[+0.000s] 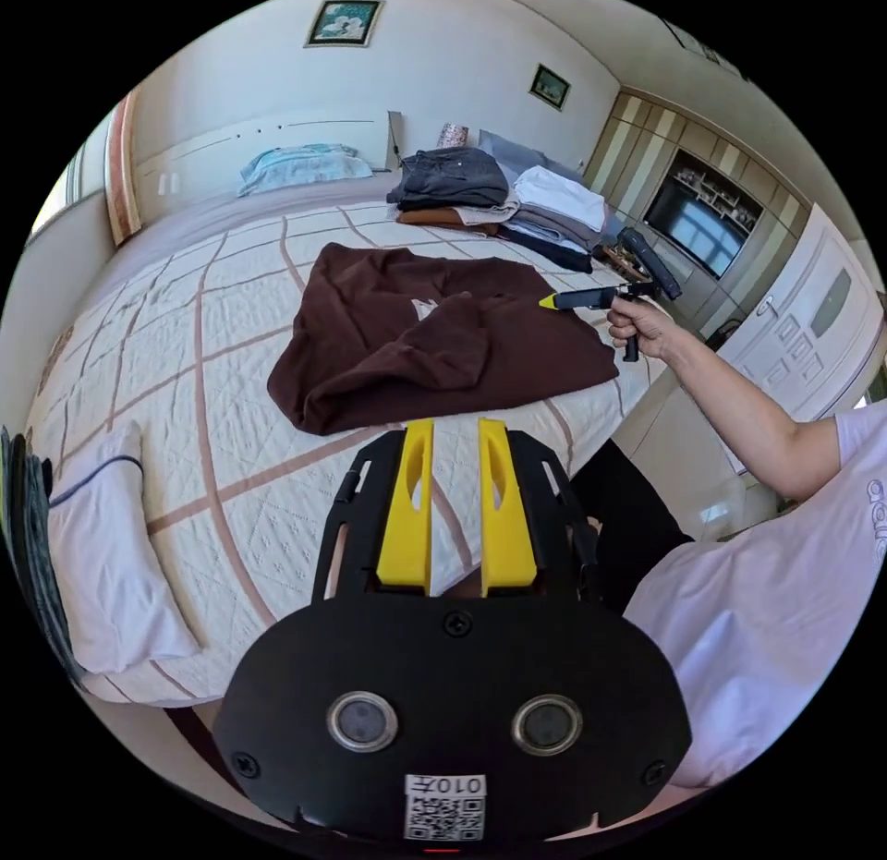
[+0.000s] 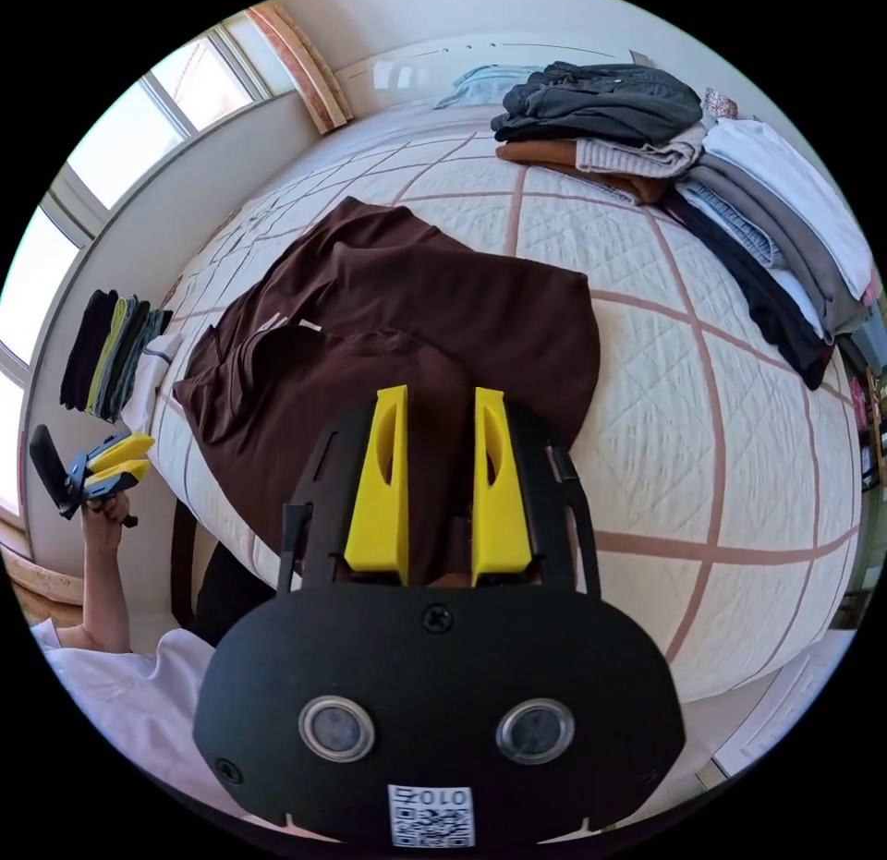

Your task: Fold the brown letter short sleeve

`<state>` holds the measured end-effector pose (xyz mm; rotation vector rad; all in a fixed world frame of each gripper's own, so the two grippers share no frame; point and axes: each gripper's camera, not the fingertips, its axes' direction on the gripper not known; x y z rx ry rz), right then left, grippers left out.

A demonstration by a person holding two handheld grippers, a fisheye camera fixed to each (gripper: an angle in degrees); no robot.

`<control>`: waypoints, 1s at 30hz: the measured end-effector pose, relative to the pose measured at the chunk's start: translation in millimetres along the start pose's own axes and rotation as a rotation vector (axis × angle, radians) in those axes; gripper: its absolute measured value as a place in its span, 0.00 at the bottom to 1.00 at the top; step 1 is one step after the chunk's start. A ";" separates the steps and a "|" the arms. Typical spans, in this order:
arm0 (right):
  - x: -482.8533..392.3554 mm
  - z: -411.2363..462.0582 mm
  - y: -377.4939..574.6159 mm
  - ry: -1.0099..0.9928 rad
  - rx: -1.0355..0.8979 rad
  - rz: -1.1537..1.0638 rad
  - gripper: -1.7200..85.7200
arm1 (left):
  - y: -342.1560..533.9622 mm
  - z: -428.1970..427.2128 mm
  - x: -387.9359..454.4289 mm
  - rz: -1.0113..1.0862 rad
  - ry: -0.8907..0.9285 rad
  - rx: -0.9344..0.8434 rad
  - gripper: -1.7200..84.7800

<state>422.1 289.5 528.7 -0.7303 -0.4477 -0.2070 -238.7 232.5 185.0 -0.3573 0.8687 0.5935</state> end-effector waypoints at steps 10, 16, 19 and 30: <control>-17.5 -72.7 76.8 -0.264 0.206 -0.100 0.07 | -55.7 49.5 53.4 0.233 -0.147 -0.070 0.18; -7.9 -112.4 141.9 -0.338 0.280 -0.095 0.07 | -51.9 73.4 82.2 0.350 -0.215 -0.110 0.20; -8.6 -115.8 163.5 -0.329 0.282 -0.089 0.07 | -44.9 70.7 87.2 0.387 -0.229 -0.101 0.20; -26.5 -172.3 196.7 -0.268 0.382 -0.168 0.06 | -14.8 27.3 96.3 0.481 -0.187 0.036 0.20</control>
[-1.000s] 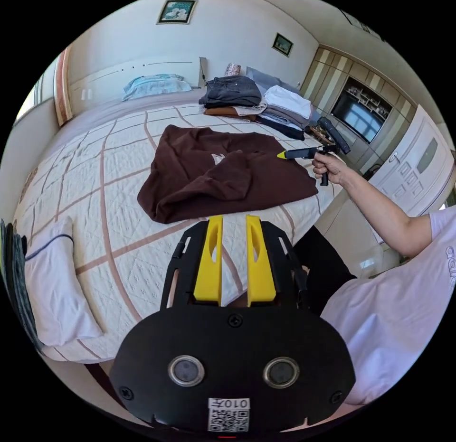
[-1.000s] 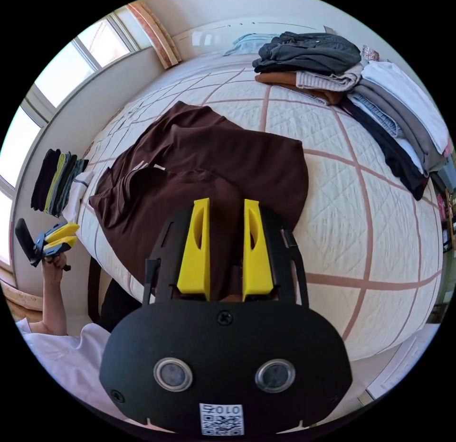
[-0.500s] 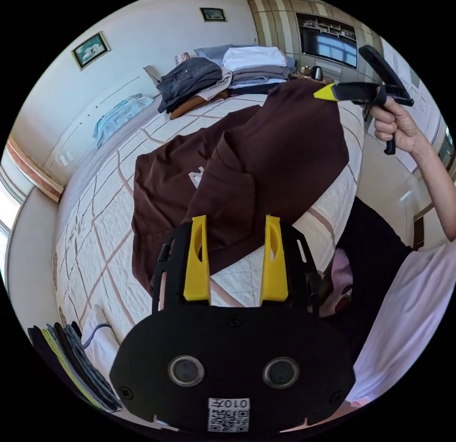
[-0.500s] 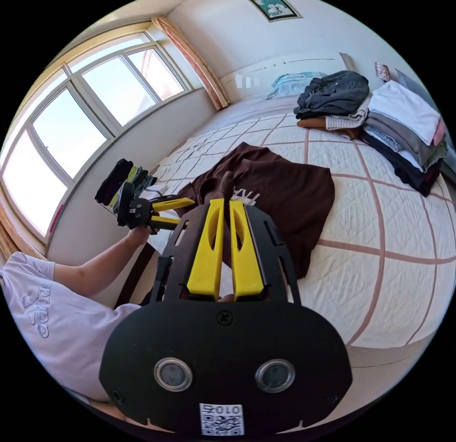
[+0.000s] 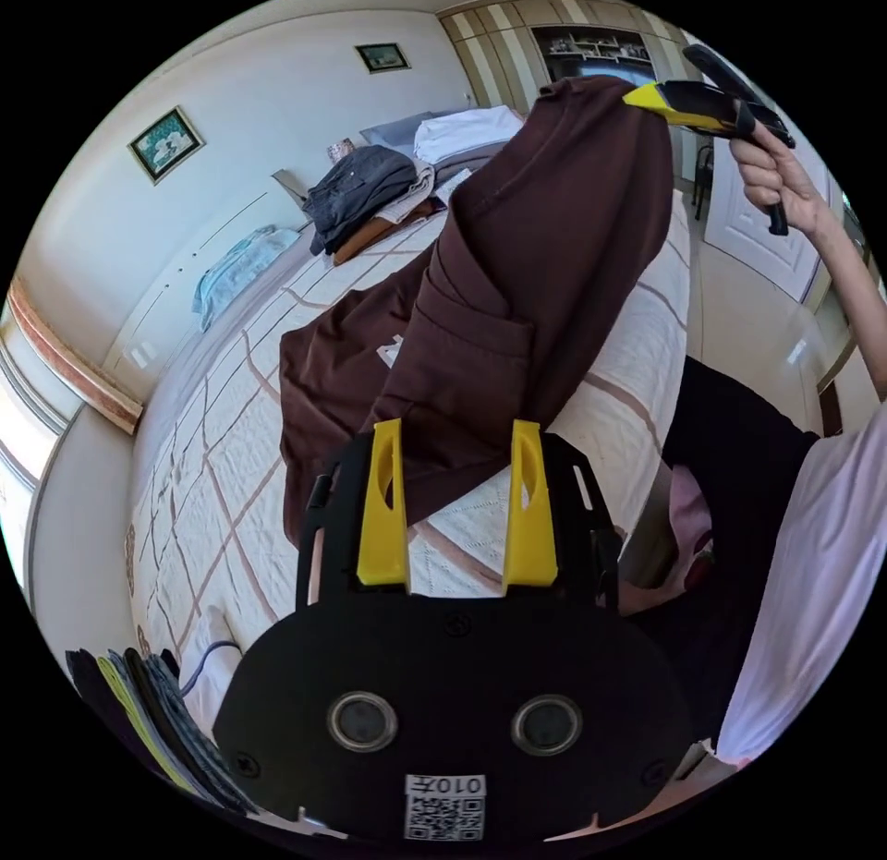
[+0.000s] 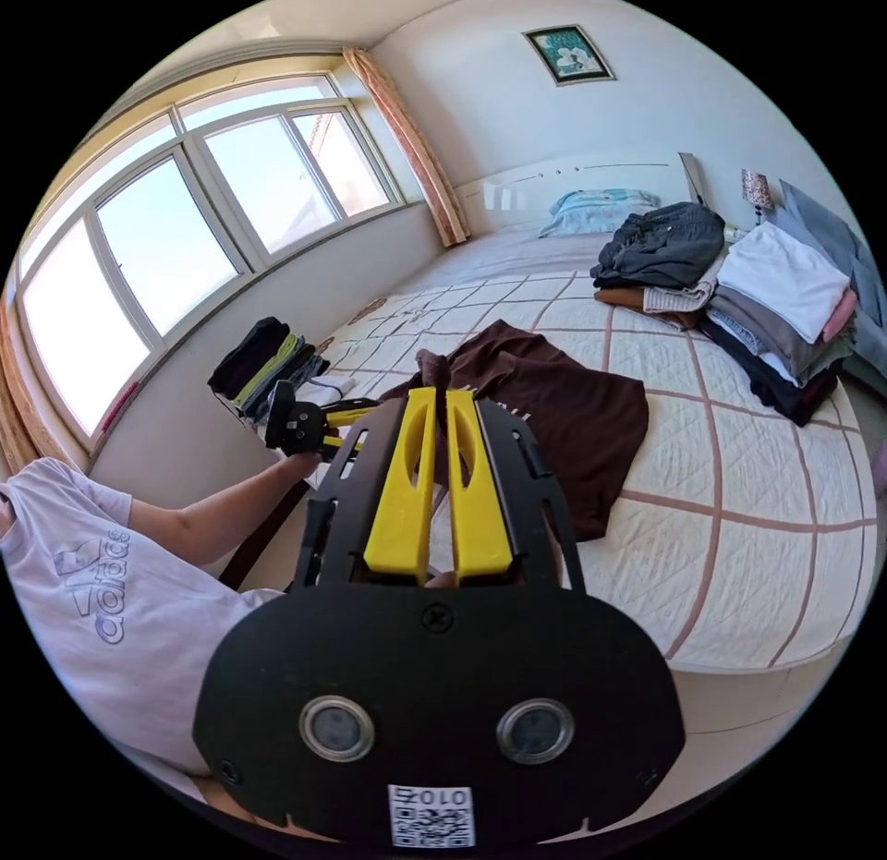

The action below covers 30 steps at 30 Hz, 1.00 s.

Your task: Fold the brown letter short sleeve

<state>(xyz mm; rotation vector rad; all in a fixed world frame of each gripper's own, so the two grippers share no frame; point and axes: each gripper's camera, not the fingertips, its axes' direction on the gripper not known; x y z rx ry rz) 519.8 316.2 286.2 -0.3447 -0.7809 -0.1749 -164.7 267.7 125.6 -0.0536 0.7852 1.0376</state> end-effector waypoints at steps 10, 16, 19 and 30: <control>-20.5 -29.6 25.9 -0.041 0.018 -0.038 0.07 | 19.7 -38.2 -14.7 0.011 0.010 0.065 0.17; -22.6 -41.6 45.8 -0.044 -0.008 -0.038 0.07 | 16.4 -48.2 -20.0 0.061 0.087 0.077 0.09; -23.6 -48.9 54.9 -0.032 -0.028 -0.045 0.07 | 16.9 -50.0 -23.8 0.075 0.115 0.031 0.05; -20.4 -109.9 55.0 -0.006 0.042 -0.071 0.07 | 96.2 -250.7 -111.1 -0.394 0.038 0.484 0.02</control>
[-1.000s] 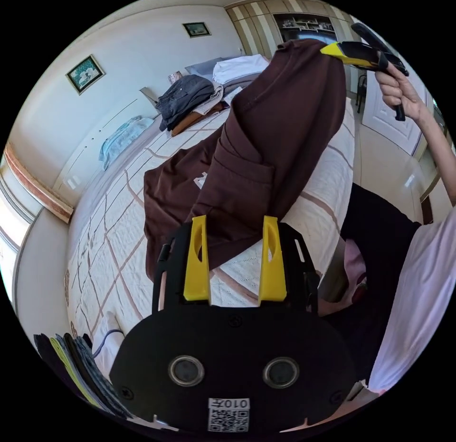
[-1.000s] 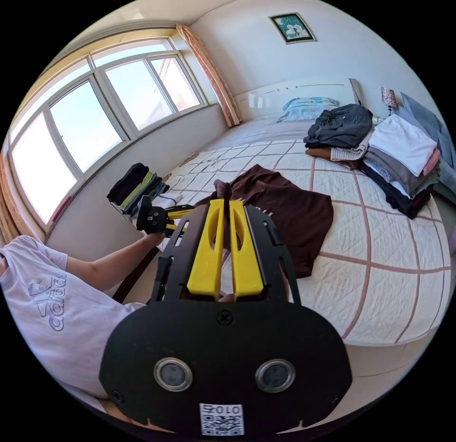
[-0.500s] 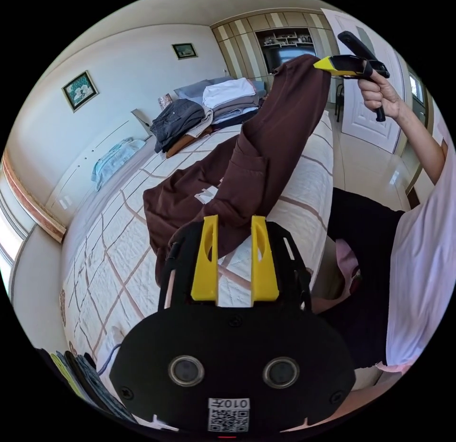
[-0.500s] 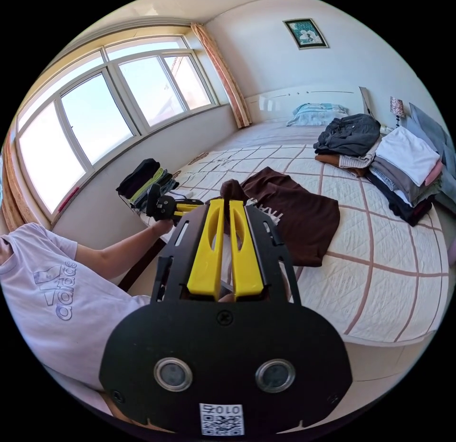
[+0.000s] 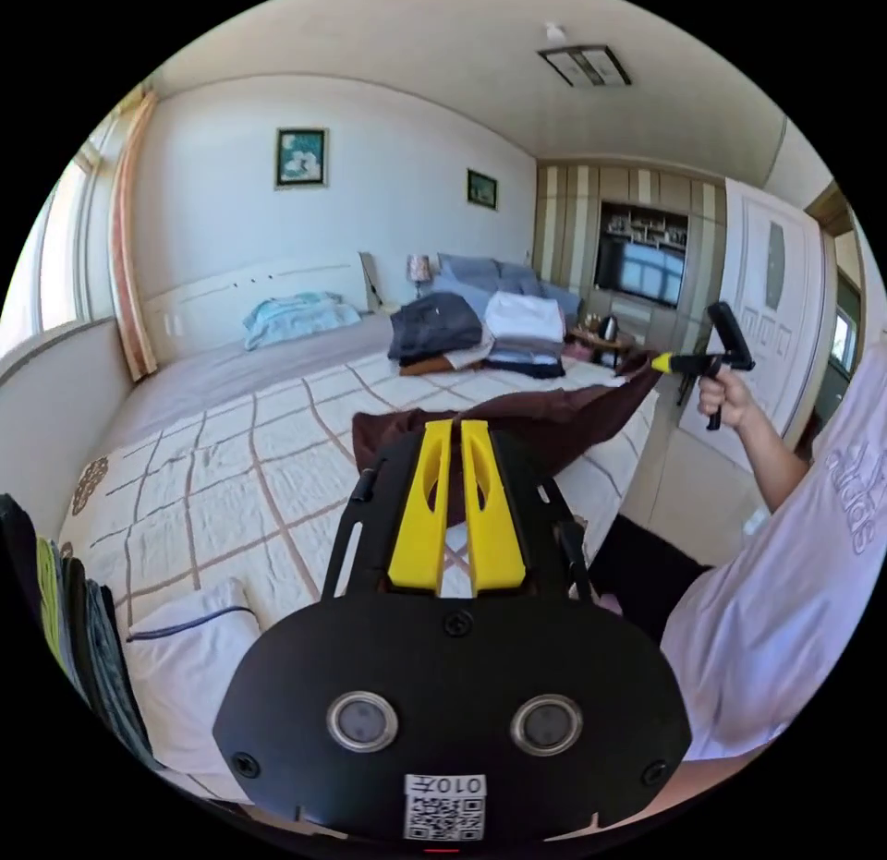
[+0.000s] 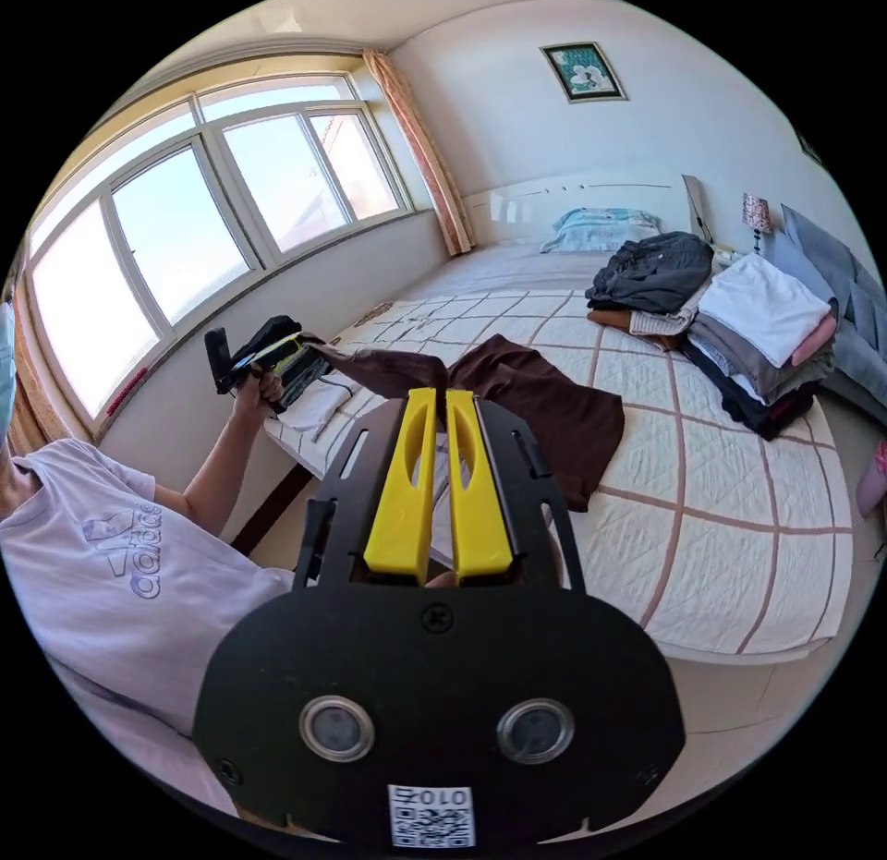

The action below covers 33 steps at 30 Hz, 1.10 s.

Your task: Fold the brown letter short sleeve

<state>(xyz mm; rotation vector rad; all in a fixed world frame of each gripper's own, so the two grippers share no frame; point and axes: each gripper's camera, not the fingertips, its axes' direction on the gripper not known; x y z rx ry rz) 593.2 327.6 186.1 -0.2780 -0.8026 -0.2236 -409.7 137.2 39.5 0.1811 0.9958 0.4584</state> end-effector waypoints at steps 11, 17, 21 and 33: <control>-121.7 -200.0 -54.1 0.075 0.422 -0.492 0.06 | -100.9 -240.8 73.3 0.276 -0.032 0.448 0.02; -114.5 -200.7 -90.3 0.076 0.442 -0.482 0.06 | -147.1 -266.3 65.9 0.328 -0.024 0.420 0.02; -58.0 -133.0 -126.3 0.041 0.257 -0.352 0.06 | -153.5 -202.8 14.9 0.168 -0.014 0.209 0.02; 10.1 -84.6 -275.3 0.196 0.277 -0.363 0.06 | -237.7 -114.2 -77.9 0.041 -0.074 0.243 0.02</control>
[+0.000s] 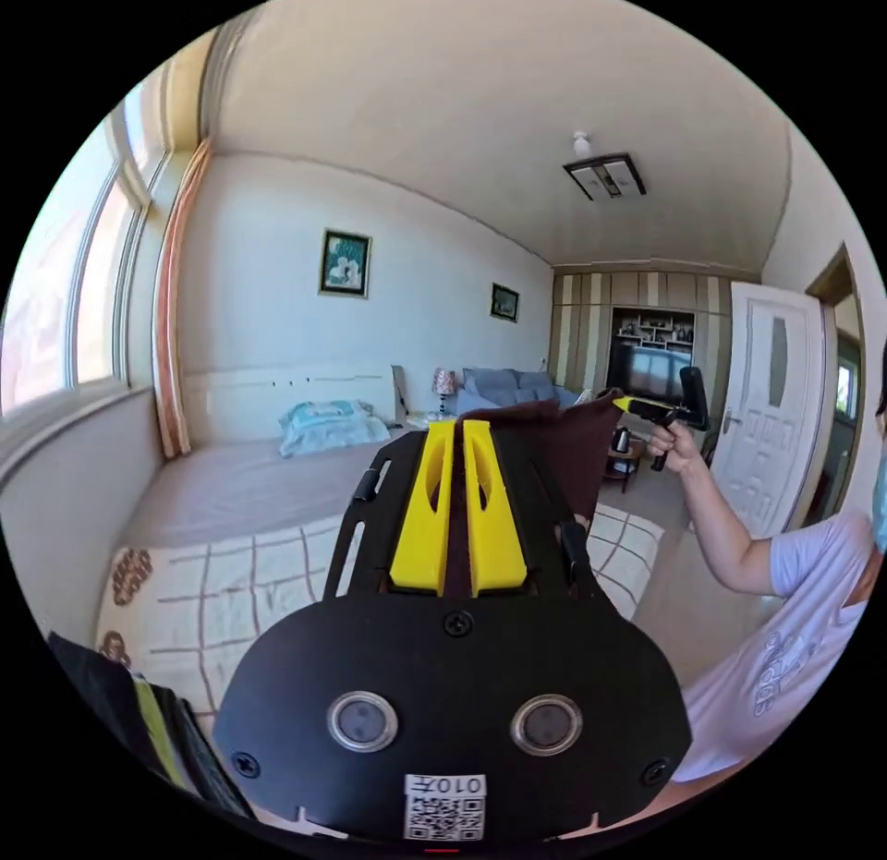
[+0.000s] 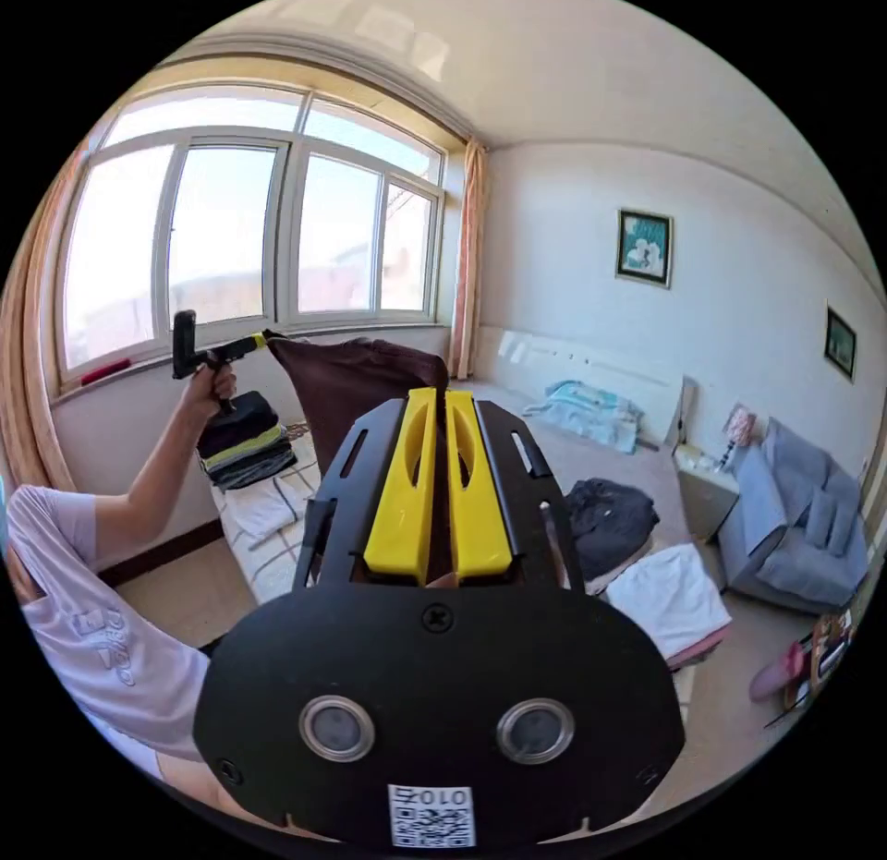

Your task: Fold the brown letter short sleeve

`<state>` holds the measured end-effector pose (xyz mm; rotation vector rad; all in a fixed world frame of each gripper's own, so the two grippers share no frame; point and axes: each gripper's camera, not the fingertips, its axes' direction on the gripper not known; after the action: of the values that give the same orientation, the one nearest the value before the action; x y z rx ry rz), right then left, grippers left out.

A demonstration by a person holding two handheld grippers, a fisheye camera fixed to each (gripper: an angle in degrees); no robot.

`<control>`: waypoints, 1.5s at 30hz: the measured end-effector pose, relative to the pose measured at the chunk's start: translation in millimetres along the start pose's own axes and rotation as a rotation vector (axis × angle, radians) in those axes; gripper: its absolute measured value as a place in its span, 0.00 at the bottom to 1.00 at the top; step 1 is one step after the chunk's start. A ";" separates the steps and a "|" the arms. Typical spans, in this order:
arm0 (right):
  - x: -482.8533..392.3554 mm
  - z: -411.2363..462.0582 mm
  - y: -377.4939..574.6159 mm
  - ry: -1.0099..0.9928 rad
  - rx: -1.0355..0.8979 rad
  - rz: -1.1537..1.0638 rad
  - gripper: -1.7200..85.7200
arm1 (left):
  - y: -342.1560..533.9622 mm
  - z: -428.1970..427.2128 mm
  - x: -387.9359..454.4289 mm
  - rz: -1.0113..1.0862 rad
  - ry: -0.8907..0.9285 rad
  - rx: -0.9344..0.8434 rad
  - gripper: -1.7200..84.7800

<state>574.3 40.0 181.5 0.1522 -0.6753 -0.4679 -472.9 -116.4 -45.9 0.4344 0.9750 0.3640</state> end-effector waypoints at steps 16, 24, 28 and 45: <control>64.1 211.6 337.3 -0.612 -0.533 0.544 0.07 | 311.0 114.0 81.8 0.069 0.158 -0.599 0.02; 46.9 237.9 381.7 -0.649 -0.625 0.579 0.06 | 364.5 133.1 114.6 0.117 0.173 -0.776 0.02; 37.7 249.4 371.8 -0.610 -0.633 0.531 0.06 | 366.8 123.8 117.0 0.099 0.146 -0.738 0.02; 52.2 244.7 339.2 -0.274 -0.500 0.524 0.11 | 410.8 85.3 125.7 -0.103 0.103 -0.699 0.05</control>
<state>579.4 319.7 496.8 -0.5604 -0.8118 -0.1390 -377.3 279.5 115.0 -0.2700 0.9002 0.6064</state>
